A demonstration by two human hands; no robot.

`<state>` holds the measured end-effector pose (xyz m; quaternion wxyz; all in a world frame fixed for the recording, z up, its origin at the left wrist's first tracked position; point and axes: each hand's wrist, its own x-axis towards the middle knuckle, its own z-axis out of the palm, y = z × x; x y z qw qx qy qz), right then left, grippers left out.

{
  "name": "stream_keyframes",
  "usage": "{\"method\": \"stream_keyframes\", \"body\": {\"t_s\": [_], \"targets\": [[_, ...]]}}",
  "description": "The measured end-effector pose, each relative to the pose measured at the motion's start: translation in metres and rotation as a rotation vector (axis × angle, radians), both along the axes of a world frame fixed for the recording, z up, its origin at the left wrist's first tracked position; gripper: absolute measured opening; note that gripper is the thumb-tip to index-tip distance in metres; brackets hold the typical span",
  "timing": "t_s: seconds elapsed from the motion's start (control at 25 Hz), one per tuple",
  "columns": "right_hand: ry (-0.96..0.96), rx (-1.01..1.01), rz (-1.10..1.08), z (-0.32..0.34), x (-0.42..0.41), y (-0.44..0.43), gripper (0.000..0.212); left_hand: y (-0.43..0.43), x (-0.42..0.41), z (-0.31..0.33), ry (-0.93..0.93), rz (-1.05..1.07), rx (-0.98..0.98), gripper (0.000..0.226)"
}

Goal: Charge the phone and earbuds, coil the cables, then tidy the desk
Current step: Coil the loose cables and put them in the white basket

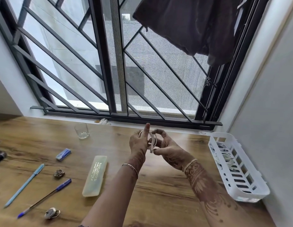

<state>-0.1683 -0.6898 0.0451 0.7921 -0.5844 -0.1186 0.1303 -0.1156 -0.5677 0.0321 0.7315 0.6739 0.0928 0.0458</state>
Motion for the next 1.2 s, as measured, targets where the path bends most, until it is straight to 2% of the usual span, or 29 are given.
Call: {"method": "stream_keyframes", "body": {"t_s": [0.16, 0.32, 0.52, 0.64, 0.72, 0.8, 0.88, 0.96, 1.04, 1.12, 1.2], "targets": [[-0.104, -0.211, -0.026, 0.001, 0.001, 0.004, 0.059, 0.001, 0.003, -0.005, 0.044, 0.005, -0.103, 0.049], [-0.115, -0.139, -0.227, 0.0, 0.004, 0.012, 0.02, -0.004, 0.004, -0.004, 0.068, -0.018, -0.17, 0.044], [-0.173, -0.223, -0.485, 0.003, 0.008, 0.016, 0.001, -0.004, 0.004, 0.001, 0.059, -0.12, -0.159, 0.045], [-0.15, -0.373, -0.644, 0.005, 0.011, 0.009, 0.009, -0.002, 0.001, -0.001, -0.023, -0.128, -0.021, 0.046], [-0.099, -0.382, -0.693, 0.004, 0.014, 0.004, 0.01, 0.002, -0.002, -0.003, -0.08, -0.139, 0.026, 0.044], [-0.032, -0.343, -0.718, 0.003, 0.016, -0.001, 0.007, 0.005, -0.005, -0.005, -0.154, -0.173, 0.13, 0.04], [0.054, -0.175, -0.727, 0.003, 0.013, -0.001, 0.007, 0.005, -0.006, -0.003, -0.216, -0.224, 0.227, 0.031], [0.162, 0.001, -0.765, 0.004, 0.01, -0.002, 0.007, 0.002, -0.007, -0.001, -0.222, -0.264, 0.225, 0.026], [0.288, 0.084, -0.818, 0.004, 0.013, 0.0, 0.021, -0.002, -0.009, 0.0, -0.213, -0.272, 0.197, 0.022], [0.37, 0.095, -0.83, 0.002, 0.016, 0.004, 0.03, -0.004, -0.009, -0.004, -0.201, -0.264, 0.161, 0.02], [0.399, 0.028, -0.777, 0.0, 0.015, 0.007, 0.023, -0.004, -0.009, -0.007, -0.189, -0.246, 0.131, 0.019]]}}
